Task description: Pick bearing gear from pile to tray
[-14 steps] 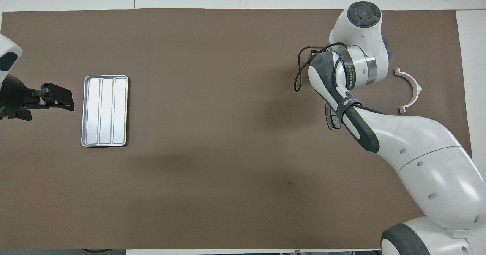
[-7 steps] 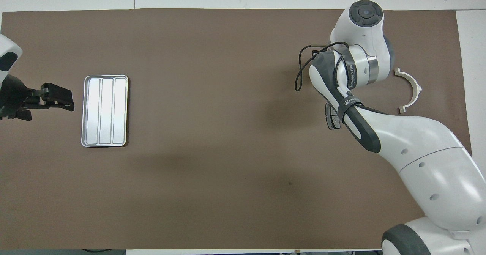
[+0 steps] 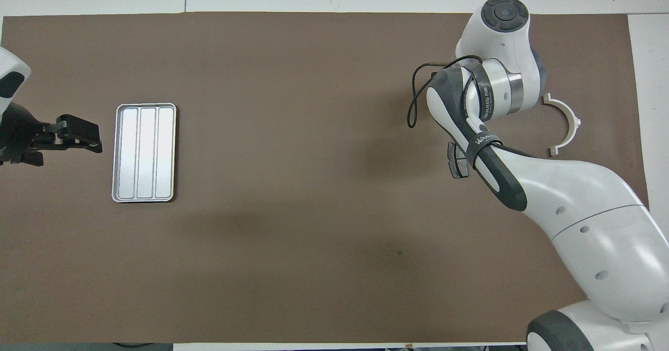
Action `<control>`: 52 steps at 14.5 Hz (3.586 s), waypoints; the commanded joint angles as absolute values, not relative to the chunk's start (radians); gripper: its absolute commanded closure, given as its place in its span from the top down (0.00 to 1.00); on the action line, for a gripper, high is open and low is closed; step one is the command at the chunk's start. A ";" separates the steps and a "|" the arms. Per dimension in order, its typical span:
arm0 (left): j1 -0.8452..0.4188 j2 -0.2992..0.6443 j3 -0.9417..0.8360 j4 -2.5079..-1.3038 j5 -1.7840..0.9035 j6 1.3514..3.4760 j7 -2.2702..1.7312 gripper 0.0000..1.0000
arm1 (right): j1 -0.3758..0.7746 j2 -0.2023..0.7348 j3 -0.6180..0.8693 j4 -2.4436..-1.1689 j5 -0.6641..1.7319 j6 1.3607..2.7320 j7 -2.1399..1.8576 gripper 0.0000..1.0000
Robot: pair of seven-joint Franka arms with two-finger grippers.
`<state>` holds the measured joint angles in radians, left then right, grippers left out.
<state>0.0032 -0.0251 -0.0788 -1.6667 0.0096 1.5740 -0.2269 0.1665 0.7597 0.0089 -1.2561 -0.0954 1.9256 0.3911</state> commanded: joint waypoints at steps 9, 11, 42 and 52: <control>-0.003 -0.043 -0.071 -1.677 -0.002 1.572 -0.219 1.00 | 0.435 0.604 0.206 -1.034 -0.014 1.620 1.208 0.00; -0.003 -0.043 -0.071 -1.677 -0.002 1.572 -0.219 1.00 | 0.491 0.620 0.204 -1.037 -0.009 1.660 1.317 0.00; -0.313 0.159 -0.072 -1.698 0.002 1.880 -0.720 1.00 | 0.177 0.650 0.206 -1.138 -0.140 1.729 0.601 1.00; -0.480 0.385 -0.074 -1.778 0.072 2.164 -0.974 1.00 | -0.132 0.653 0.206 -1.385 -0.130 2.017 0.089 1.00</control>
<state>-0.4759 0.4107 -0.0869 -1.7315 0.0529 2.1184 -0.9567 -0.1308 0.6759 0.1873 -1.3148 -0.1453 1.9660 0.0954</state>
